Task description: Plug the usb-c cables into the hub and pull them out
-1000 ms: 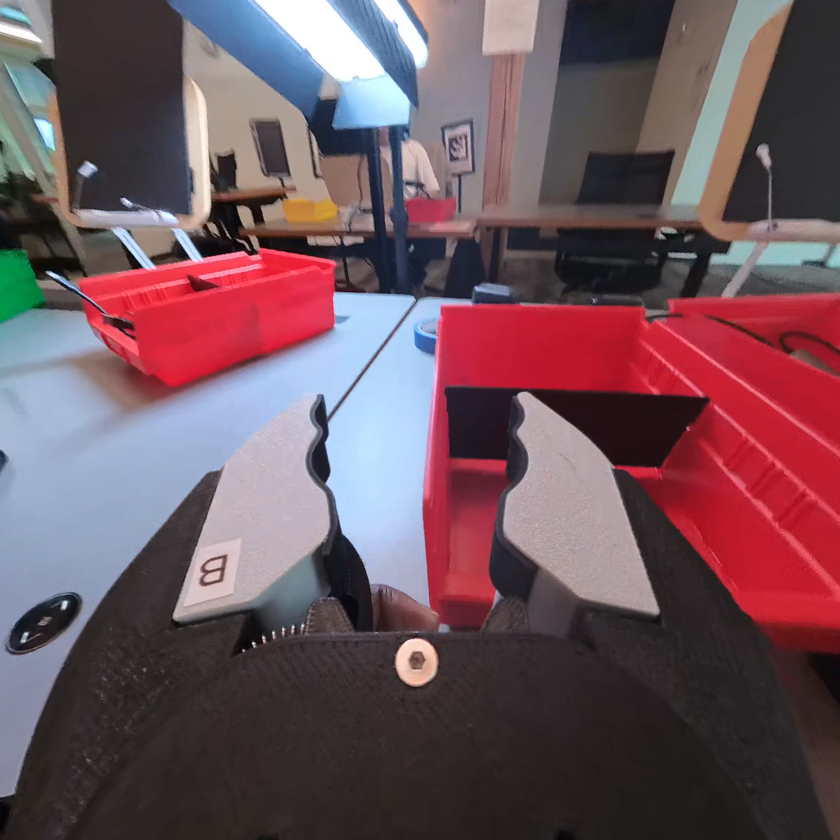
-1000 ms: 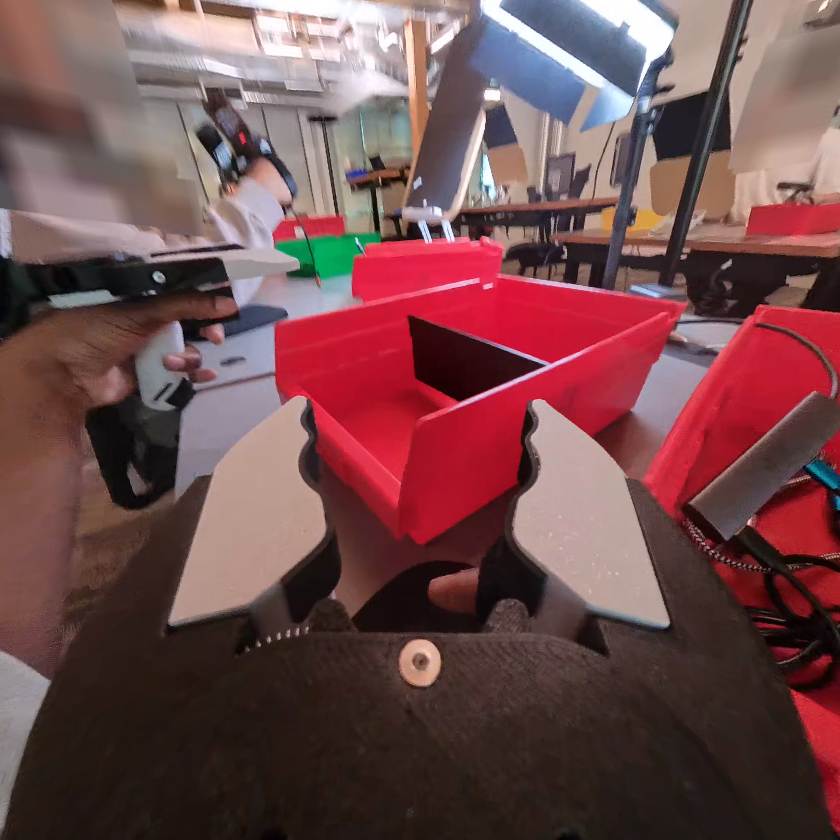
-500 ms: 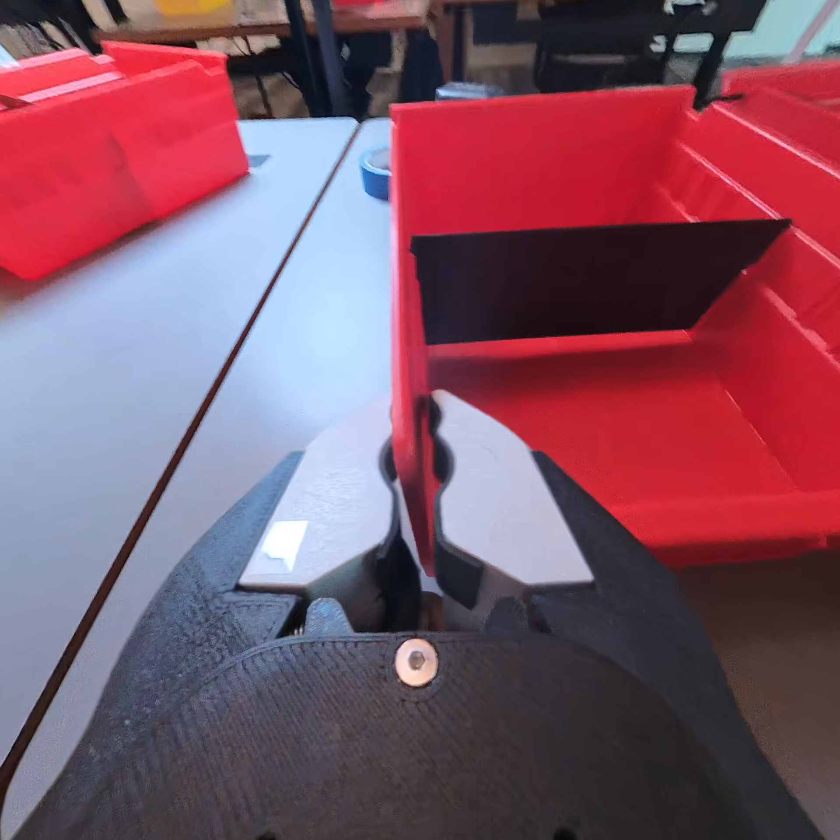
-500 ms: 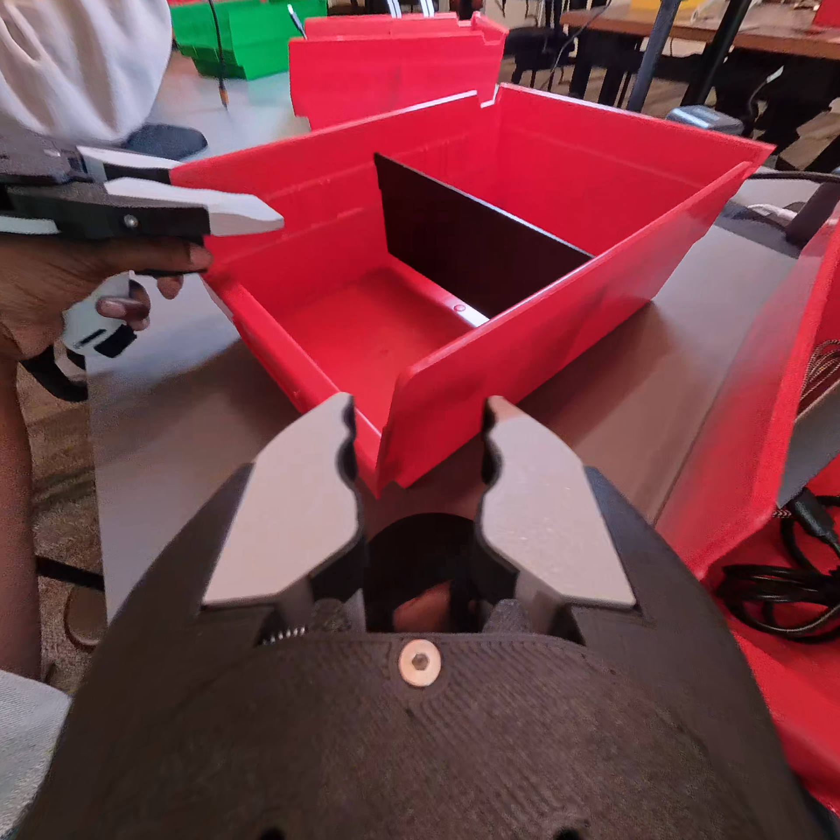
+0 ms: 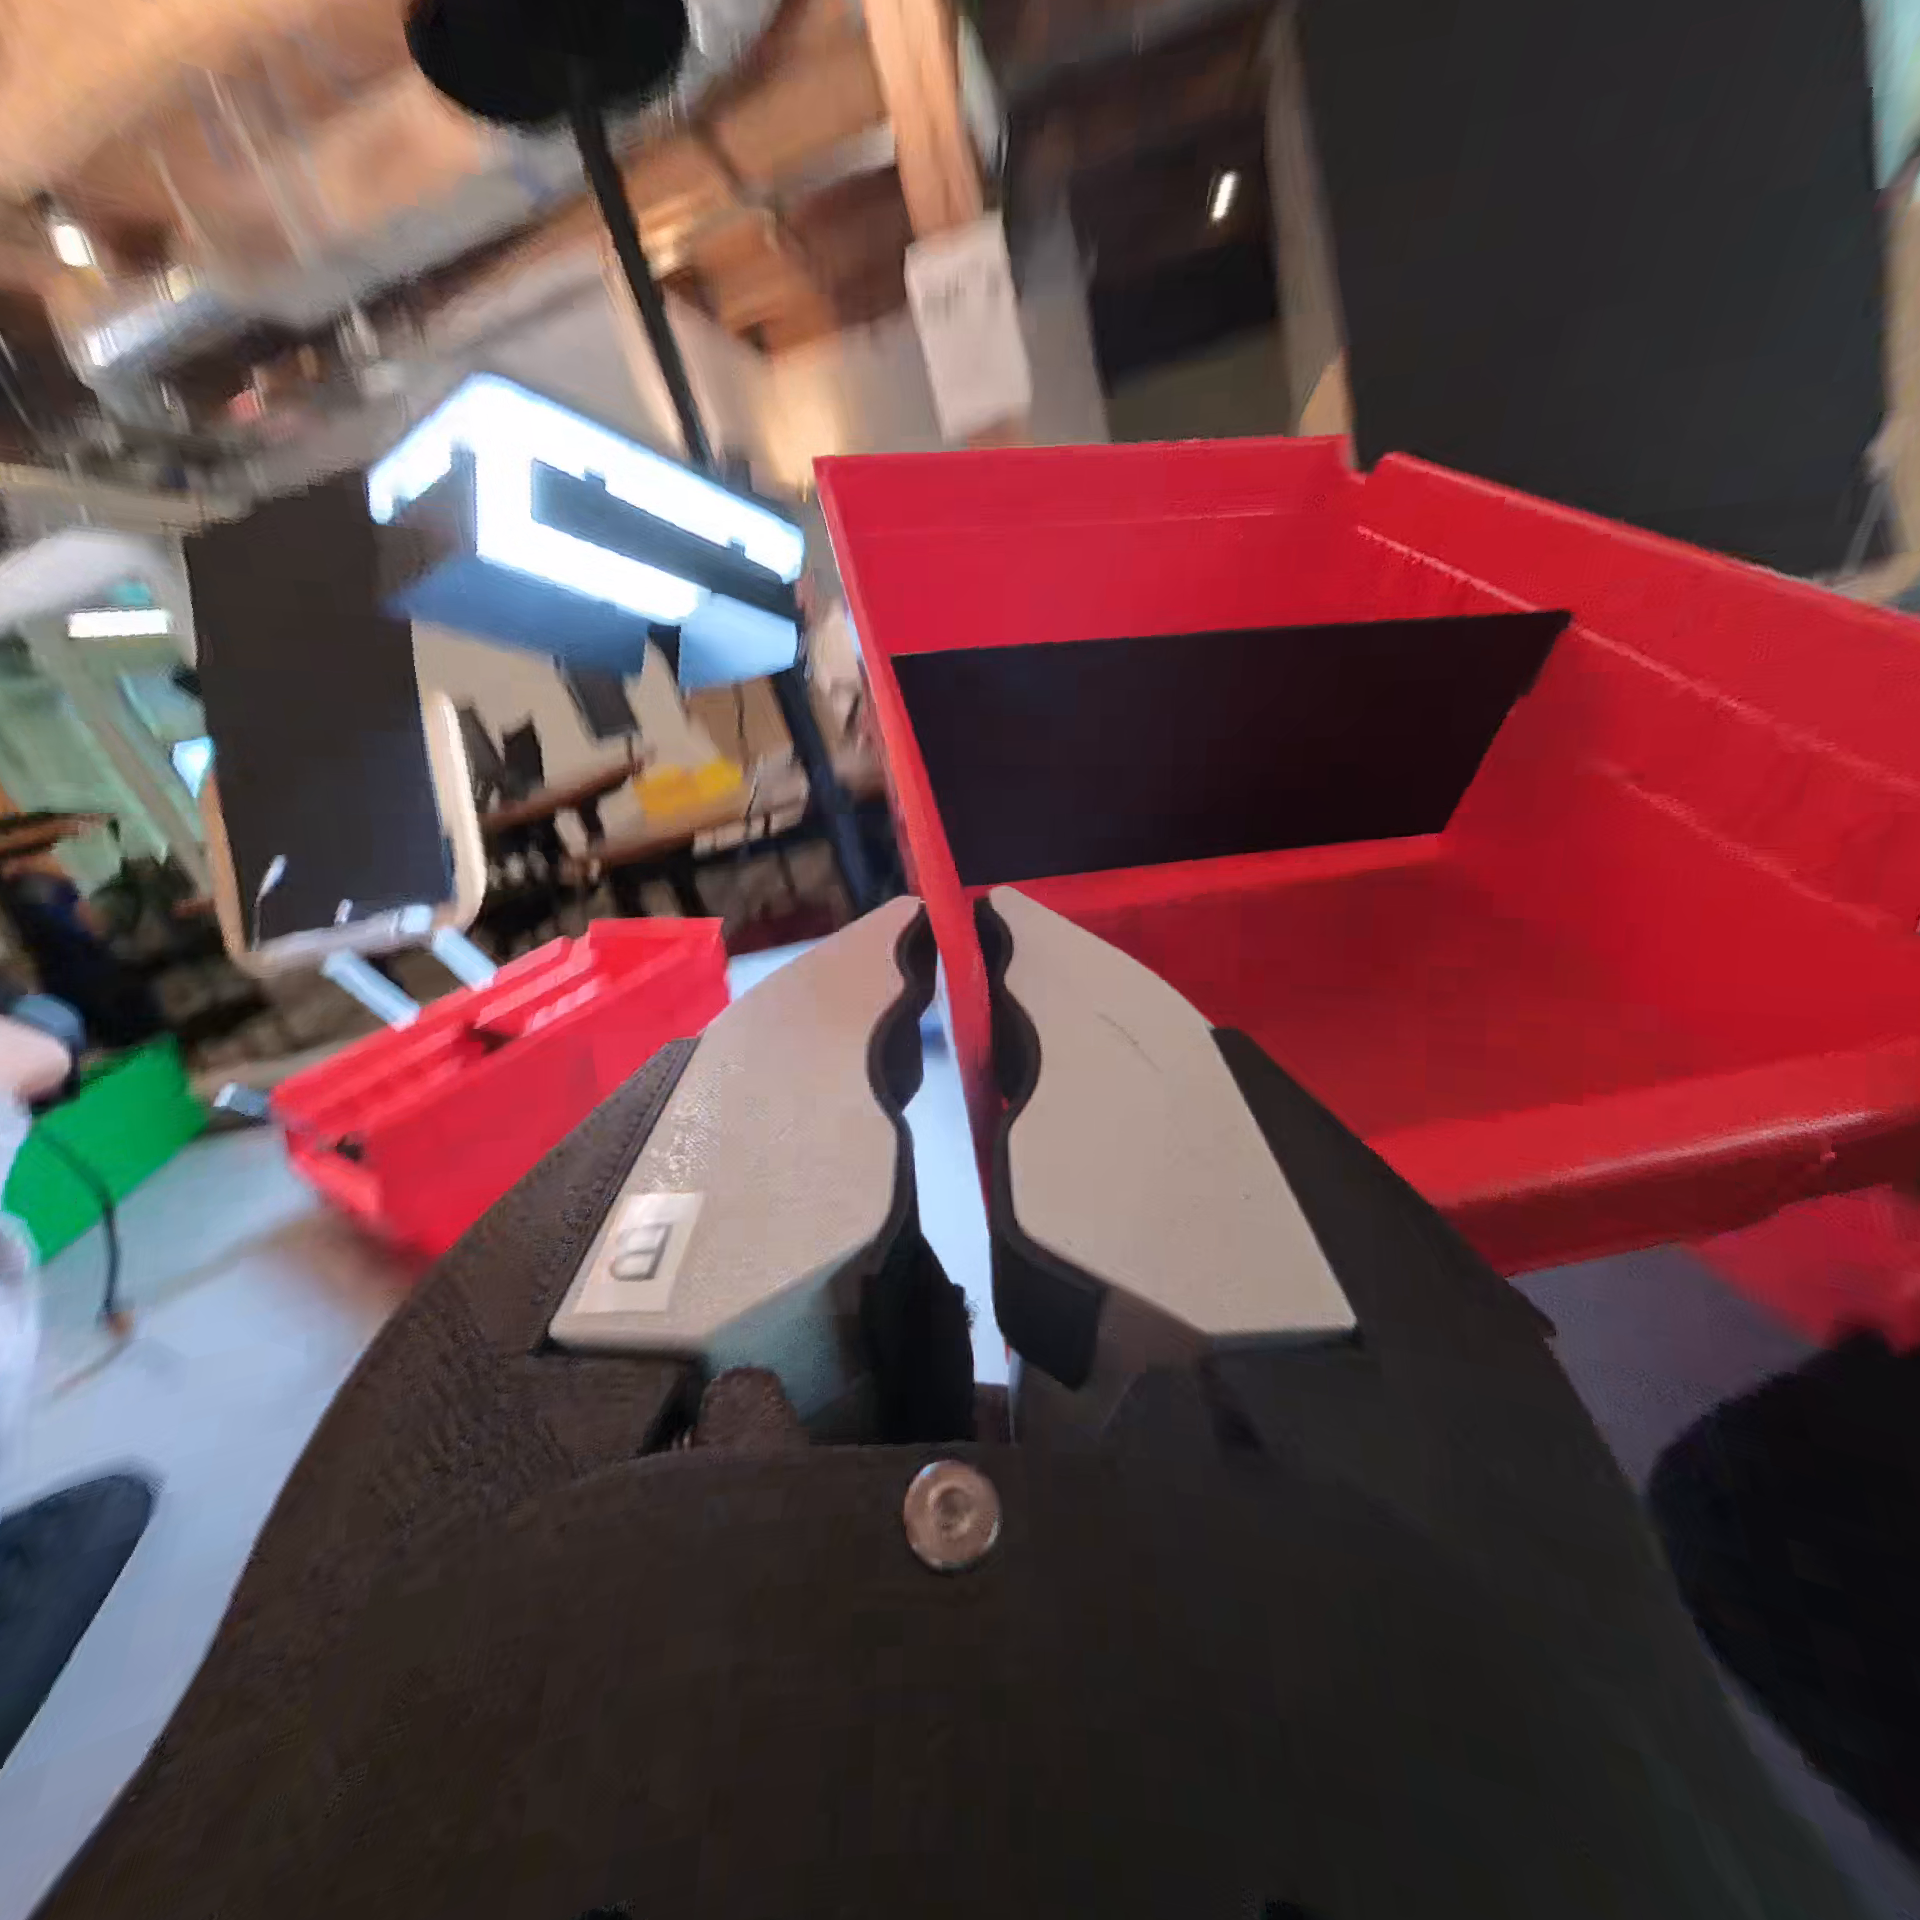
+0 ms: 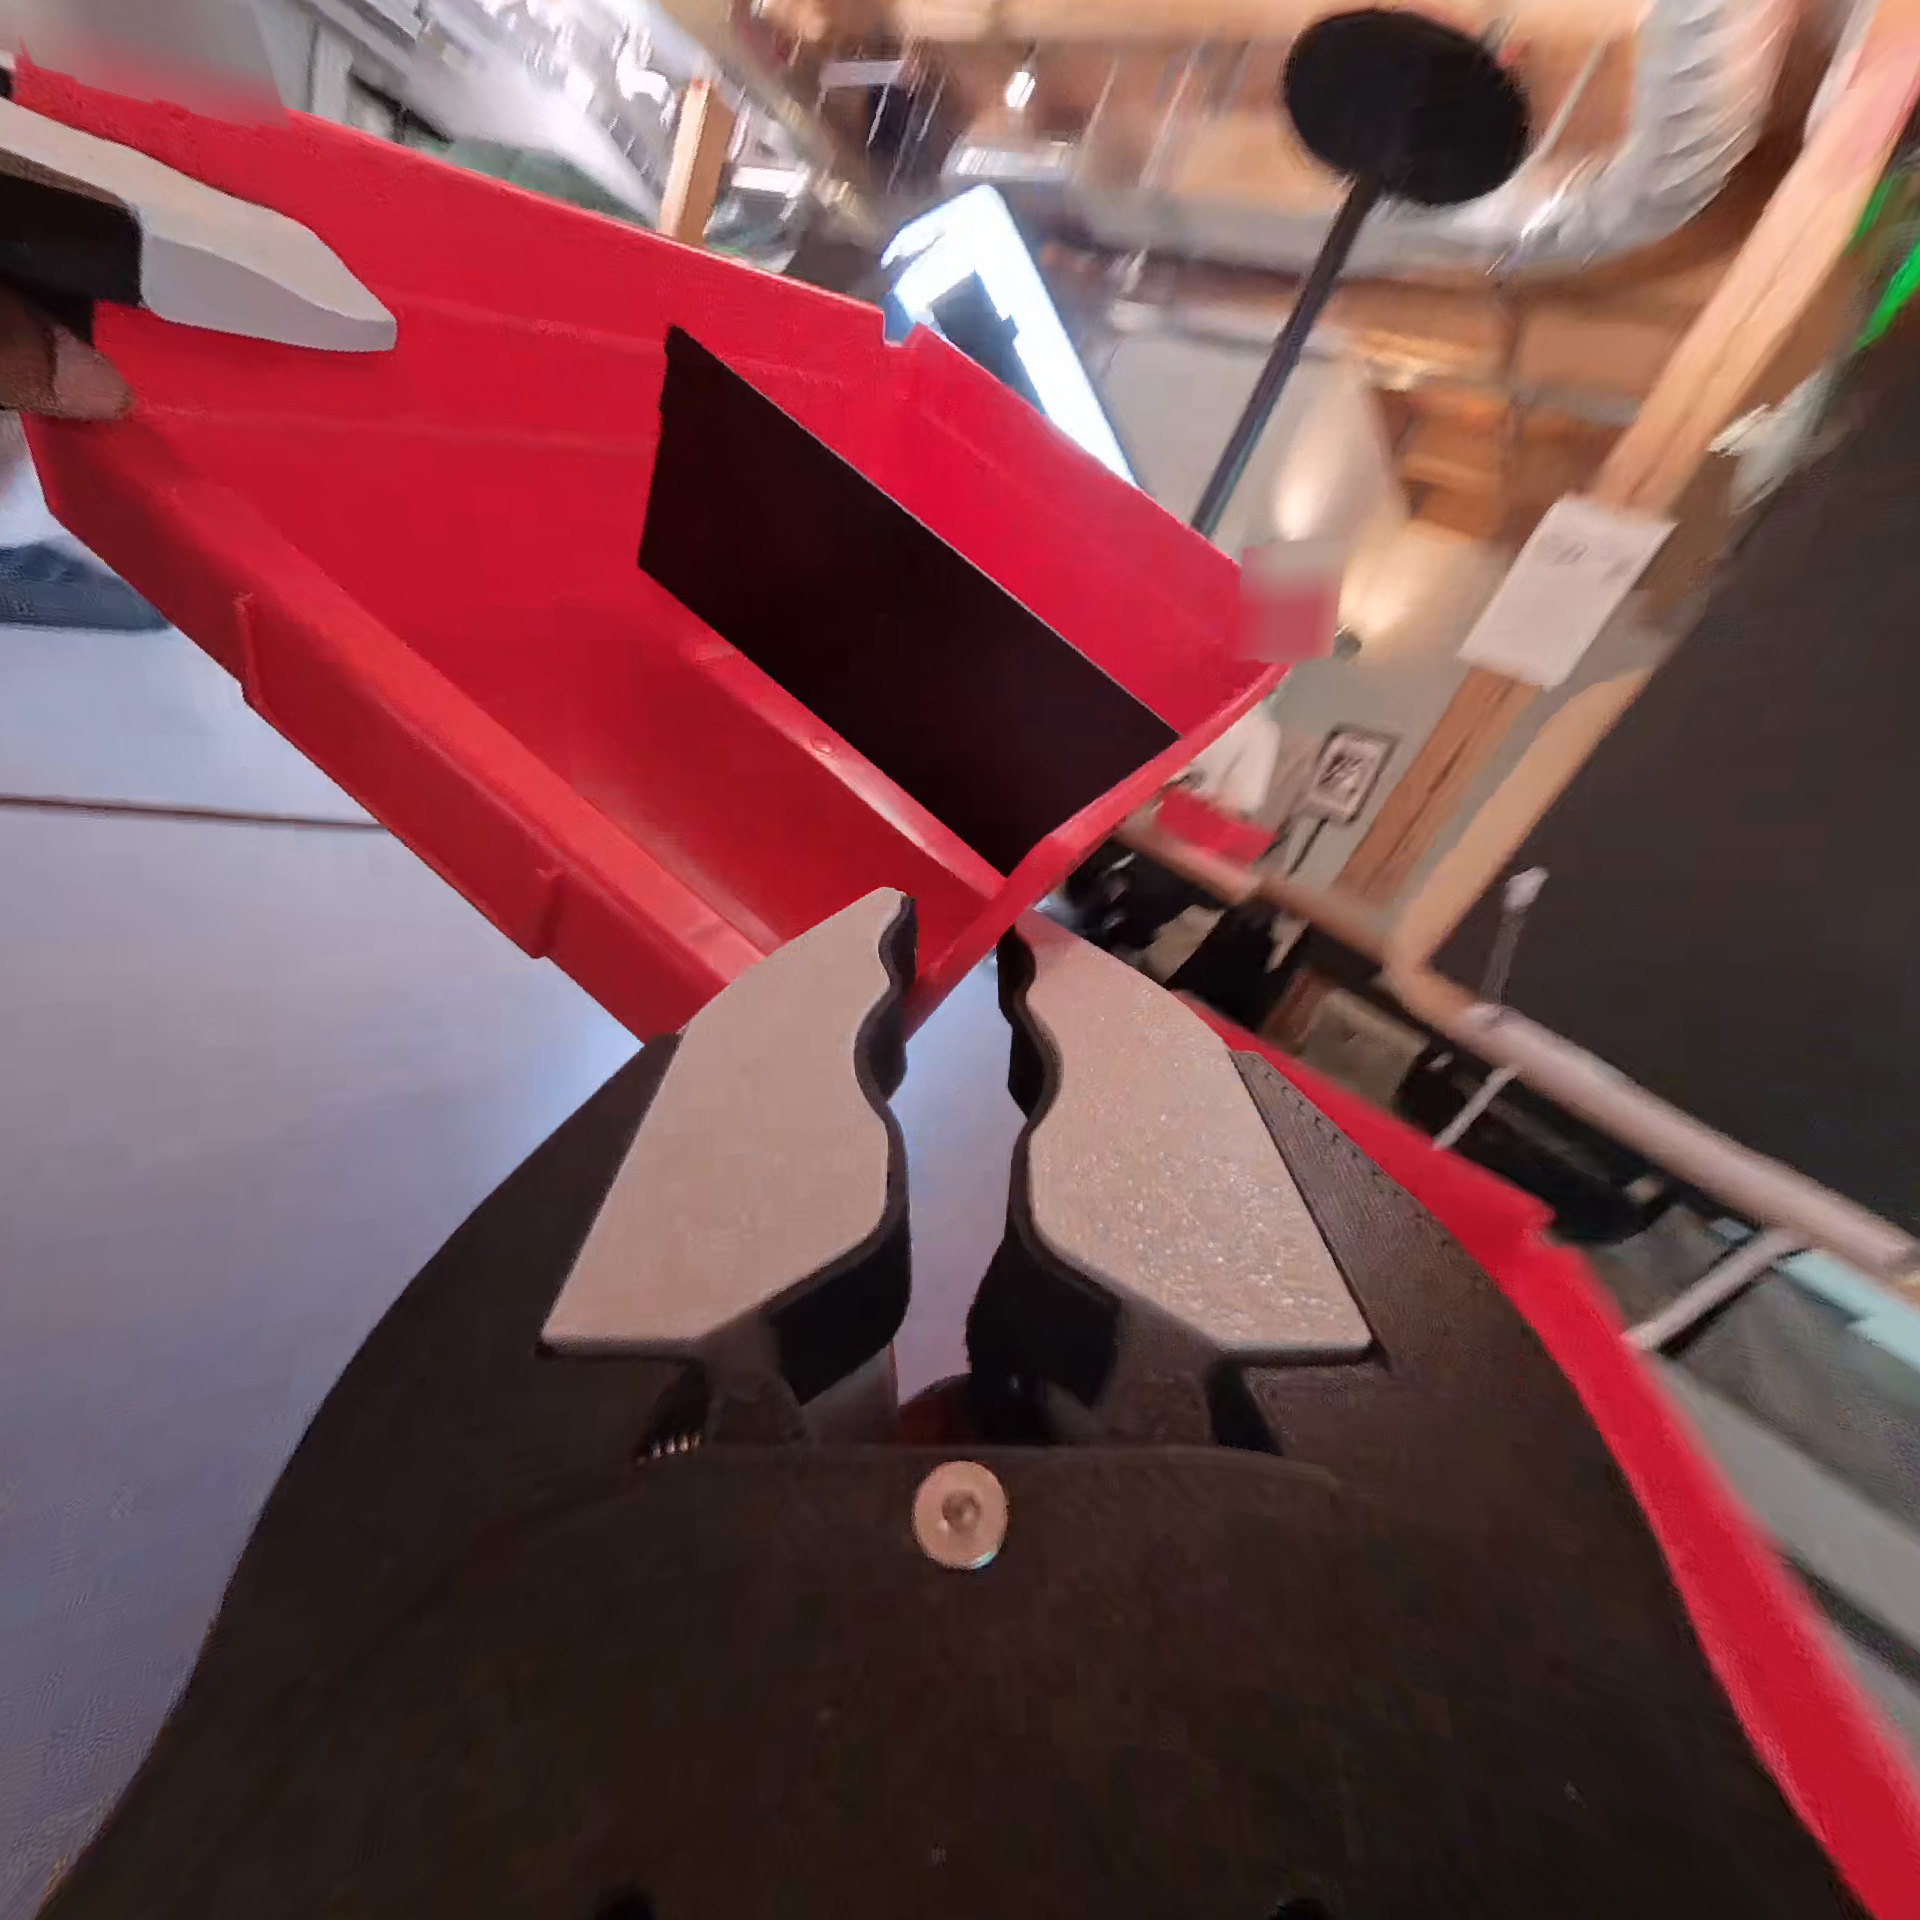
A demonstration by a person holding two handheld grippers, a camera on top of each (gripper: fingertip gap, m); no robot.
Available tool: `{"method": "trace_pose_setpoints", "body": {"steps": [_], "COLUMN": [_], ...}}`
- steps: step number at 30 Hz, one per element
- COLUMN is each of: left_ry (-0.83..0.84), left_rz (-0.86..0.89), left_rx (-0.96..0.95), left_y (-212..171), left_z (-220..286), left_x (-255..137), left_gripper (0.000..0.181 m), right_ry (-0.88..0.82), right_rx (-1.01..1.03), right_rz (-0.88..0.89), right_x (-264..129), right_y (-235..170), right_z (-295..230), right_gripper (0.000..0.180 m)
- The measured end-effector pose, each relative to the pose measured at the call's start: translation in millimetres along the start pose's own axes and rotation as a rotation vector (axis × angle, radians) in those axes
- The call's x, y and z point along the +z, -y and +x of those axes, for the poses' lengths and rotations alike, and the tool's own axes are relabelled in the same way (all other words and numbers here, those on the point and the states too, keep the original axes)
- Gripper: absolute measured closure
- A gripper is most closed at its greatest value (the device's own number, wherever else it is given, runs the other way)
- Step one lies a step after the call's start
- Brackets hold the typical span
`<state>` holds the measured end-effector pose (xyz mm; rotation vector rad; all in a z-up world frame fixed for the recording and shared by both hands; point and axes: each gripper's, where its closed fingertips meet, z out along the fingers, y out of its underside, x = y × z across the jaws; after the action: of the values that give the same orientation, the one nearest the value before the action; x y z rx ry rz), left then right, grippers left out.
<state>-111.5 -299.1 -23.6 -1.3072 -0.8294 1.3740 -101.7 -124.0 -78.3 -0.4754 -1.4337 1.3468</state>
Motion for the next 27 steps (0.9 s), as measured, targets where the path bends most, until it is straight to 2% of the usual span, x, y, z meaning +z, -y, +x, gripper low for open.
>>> {"method": "trace_pose_setpoints", "body": {"steps": [3, 5, 9, 13, 18, 22, 27], "left_ry": [-0.06, -0.155, -0.381, -0.533, -0.651, -0.742, -0.804], "left_rz": [0.241, 0.356, 0.399, 0.325, 0.231, 0.137, 0.024], "left_rx": [-0.047, -0.13, -0.226, -0.273, -0.243, -0.225, -0.184], "left_y": [55, 81, 99, 90, 78, 54, 22], "left_z": [44, 88, 198, 303, 404, 461, 501], "left_x": [7, 15, 34, 41, 45, 49, 53], "left_gripper": [0.174, 0.174, 0.173, 0.173, 0.173, 0.172, 0.17], "right_ry": [-0.132, -0.231, -0.398, -0.5, -0.585, -0.623, -0.63], "right_rx": [-0.088, -0.166, -0.276, -0.307, -0.252, -0.163, -0.154], "right_rz": [0.08, 0.098, 0.016, -0.18, -0.376, -0.457, -0.637], "right_x": [-32, -64, -143, -216, -282, -316, -338], "right_y": [25, 30, 17, -19, -79, -115, -158], "right_z": [52, 90, 159, 211, 256, 276, 286], "right_gripper": [0.165, 0.165, 0.165, 0.165, 0.164, 0.165, 0.165]}}
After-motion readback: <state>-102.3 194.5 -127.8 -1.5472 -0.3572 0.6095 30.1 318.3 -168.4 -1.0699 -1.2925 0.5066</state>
